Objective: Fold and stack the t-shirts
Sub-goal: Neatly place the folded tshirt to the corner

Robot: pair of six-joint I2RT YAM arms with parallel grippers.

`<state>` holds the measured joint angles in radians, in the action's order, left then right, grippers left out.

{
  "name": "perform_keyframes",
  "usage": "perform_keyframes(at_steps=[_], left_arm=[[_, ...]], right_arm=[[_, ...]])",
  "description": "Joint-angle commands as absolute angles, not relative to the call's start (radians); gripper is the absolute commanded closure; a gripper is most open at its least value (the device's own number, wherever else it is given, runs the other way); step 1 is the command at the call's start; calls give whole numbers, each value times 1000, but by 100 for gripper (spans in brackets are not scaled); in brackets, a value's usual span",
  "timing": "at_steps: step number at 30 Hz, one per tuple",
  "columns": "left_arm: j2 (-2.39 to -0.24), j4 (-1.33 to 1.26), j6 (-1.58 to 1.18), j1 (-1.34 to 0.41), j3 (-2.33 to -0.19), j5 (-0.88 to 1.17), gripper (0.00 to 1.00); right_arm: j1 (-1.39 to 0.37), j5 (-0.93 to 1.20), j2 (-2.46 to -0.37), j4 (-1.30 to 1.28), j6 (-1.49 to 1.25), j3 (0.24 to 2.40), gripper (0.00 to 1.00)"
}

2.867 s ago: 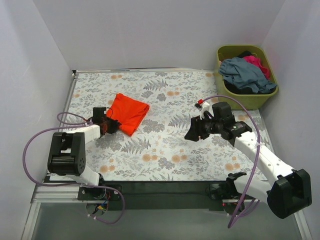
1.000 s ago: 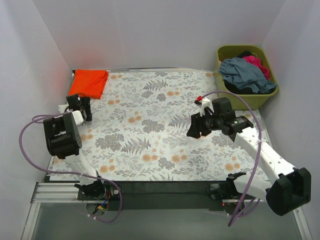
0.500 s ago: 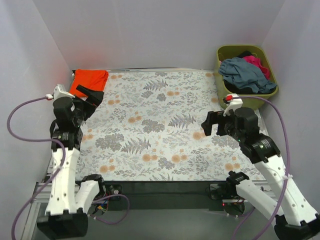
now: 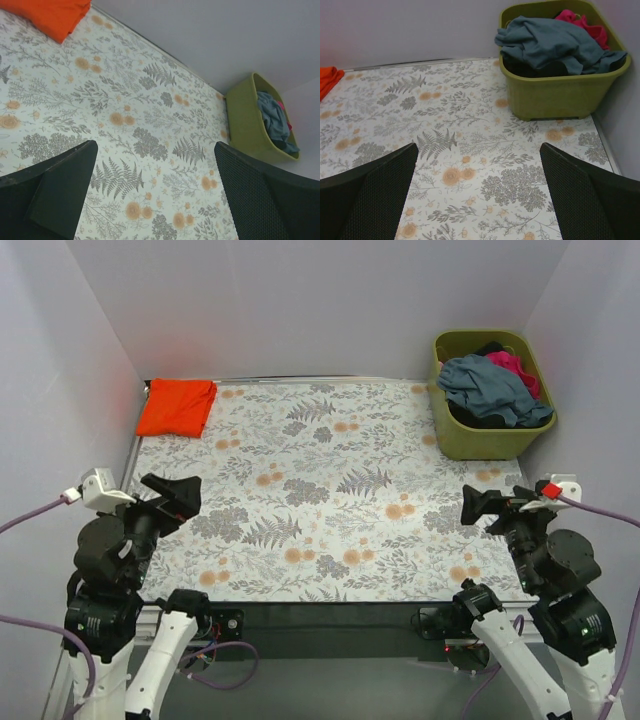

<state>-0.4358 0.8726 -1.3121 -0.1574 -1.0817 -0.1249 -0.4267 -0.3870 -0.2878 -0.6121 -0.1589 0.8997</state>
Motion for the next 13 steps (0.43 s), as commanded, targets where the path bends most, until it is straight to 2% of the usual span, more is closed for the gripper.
perform_keyframes(at_steps=[1, 6, 13], left_arm=[[-370, 882, -1285, -169, -1057, -196, 2], [-243, 812, -1293, -169, -977, -244, 2], [-169, 769, -1292, -169, -922, -319, 2]], right_arm=[[-425, -454, -220, -588, -124, 890, 1], [-425, -436, -176, -578, -100, 885, 2], [-425, -453, -167, -571, -89, 882, 2]])
